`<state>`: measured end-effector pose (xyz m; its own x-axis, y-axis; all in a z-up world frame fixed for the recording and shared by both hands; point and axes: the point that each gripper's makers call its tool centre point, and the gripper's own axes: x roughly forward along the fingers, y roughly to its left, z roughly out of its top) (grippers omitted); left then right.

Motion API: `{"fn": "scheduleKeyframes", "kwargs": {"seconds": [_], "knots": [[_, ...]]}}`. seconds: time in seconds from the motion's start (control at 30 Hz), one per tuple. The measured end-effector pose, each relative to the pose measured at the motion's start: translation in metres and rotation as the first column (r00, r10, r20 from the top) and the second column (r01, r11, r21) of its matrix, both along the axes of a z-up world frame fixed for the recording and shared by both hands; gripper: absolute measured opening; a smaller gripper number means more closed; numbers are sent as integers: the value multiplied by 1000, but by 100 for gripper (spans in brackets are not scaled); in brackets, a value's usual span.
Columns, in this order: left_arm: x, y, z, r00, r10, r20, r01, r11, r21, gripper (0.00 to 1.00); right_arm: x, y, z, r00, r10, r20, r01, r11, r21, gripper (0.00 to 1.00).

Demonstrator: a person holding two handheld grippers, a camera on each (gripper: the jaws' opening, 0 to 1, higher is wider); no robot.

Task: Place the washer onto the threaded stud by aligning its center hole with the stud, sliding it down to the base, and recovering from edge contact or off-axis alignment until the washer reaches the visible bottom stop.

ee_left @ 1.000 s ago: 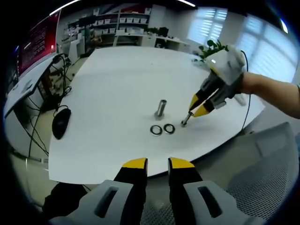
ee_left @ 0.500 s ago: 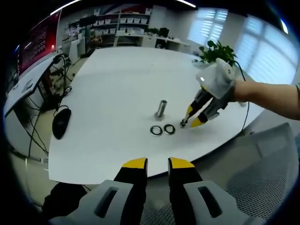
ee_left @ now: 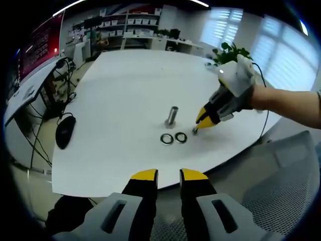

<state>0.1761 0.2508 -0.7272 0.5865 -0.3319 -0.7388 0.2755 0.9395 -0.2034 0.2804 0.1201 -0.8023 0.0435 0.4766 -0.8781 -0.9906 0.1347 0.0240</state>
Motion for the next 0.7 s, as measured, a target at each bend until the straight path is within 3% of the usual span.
{"fn": "scheduleKeyframes", "kwargs": {"seconds": [0.3, 0.7], "knots": [[0, 0, 0, 1000, -1, 1, 1, 1000, -2, 15, 5, -23, 6, 1000, -28, 8, 28, 999, -17, 9], [-1, 0, 0, 1000, -3, 0, 3, 1000, 0, 15, 33, -95, 6, 982, -187, 20, 188, 981, -49, 9]]}}
